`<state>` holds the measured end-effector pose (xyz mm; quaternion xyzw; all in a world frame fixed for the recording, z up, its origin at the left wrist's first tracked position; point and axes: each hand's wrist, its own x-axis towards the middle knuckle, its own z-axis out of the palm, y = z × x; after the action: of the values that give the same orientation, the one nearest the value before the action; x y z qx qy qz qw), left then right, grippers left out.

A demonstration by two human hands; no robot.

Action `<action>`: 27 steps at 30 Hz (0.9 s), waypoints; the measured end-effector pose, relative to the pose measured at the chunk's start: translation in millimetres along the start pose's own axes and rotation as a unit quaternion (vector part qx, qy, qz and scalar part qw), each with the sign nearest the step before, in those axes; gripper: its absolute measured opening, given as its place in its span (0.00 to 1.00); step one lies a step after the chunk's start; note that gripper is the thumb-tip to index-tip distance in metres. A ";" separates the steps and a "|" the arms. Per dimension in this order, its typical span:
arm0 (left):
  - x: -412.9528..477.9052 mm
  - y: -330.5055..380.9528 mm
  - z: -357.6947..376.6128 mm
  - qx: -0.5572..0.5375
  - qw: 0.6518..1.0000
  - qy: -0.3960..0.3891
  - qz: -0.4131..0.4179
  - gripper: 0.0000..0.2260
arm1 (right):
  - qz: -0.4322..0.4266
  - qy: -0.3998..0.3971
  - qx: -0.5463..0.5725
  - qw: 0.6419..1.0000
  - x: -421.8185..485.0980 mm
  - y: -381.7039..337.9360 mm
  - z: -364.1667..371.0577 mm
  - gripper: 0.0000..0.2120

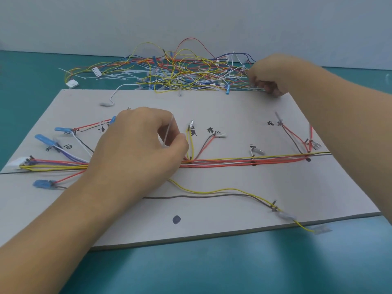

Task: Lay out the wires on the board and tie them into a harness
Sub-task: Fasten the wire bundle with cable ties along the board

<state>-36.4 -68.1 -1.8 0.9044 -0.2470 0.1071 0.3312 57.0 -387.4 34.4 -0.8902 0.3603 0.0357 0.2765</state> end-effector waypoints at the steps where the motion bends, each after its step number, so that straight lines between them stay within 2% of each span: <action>1: -0.2 0.2 -0.1 0.003 1.000 -0.003 -0.001 0.10 | -0.005 0.011 -0.010 1.000 2.0 4.6 0.2 0.09; 5: -1.2 1.8 -0.5 0.009 1.000 -0.008 -0.002 0.10 | -0.097 0.187 -0.127 0.969 12.6 18.9 3.1 0.10; 8: -1.4 2.5 -0.8 0.010 1.000 -0.010 -0.004 0.10 | -0.141 0.223 -0.121 0.957 12.8 19.6 7.2 0.05; 9: -1.1 2.3 -0.9 0.010 1.000 -0.009 -0.005 0.10 | -0.153 0.220 -0.111 0.957 12.6 18.7 8.4 0.02; 15: -1.7 2.3 0.3 0.010 1.000 -0.011 -0.005 0.10 | -0.186 0.136 -0.041 0.972 -2.3 19.1 9.6 0.11; 20: -1.0 1.3 0.7 0.008 1.000 -0.019 -0.009 0.10 | -0.209 0.106 -0.002 0.972 -7.9 11.4 18.8 0.10; 27: -0.7 -0.3 0.7 0.015 1.000 -0.022 -0.014 0.10 | -0.220 0.056 -0.032 0.973 -3.9 5.5 21.6 0.10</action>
<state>-36.8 -68.1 -2.7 0.9147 -0.2399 0.0859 0.3138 53.4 -377.0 14.7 -0.9566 0.1695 -0.0642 0.2280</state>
